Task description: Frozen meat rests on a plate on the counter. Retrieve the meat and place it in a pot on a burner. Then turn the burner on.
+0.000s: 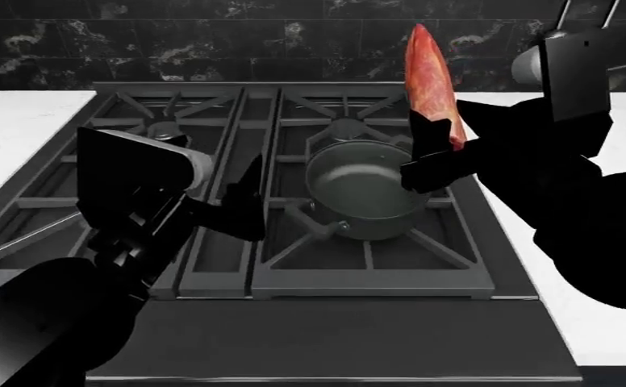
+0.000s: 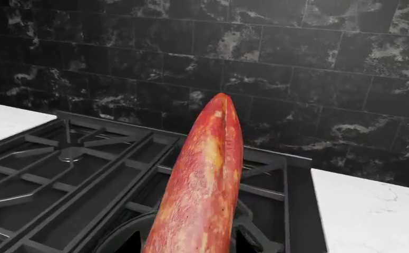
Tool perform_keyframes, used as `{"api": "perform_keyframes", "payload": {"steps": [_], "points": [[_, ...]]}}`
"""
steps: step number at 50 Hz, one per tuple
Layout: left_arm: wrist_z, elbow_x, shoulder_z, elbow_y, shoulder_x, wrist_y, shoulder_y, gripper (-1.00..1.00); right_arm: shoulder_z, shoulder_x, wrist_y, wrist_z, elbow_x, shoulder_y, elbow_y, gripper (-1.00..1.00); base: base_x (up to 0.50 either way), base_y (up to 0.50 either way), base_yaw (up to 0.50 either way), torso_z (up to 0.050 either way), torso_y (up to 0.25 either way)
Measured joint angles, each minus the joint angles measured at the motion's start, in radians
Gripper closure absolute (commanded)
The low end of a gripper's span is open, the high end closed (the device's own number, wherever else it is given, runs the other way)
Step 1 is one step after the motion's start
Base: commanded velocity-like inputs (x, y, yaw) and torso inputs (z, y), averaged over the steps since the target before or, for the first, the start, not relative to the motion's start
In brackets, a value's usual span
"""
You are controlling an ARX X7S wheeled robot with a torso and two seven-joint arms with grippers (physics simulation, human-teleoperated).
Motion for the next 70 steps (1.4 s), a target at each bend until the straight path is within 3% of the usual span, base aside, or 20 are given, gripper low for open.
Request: {"api": "perform_keyframes", "payload": {"steps": [35,70], "points": [[0.006,-0.014,-0.01,-0.047,-0.006,0.039,-0.007,-1.0,-0.123,-0.221,-0.21,-0.41,-0.324,0.035,0.457,1.0,0.0,0.0,0.0,0.0,0.0],[-0.003,-0.043,-0.017,-0.072,-0.009,0.049,-0.018,-1.0,-0.163,-0.279,-0.204,-0.481,-0.337,0.036,0.587,1.0,0.0,0.0,0.0,0.0,0.0]]}}
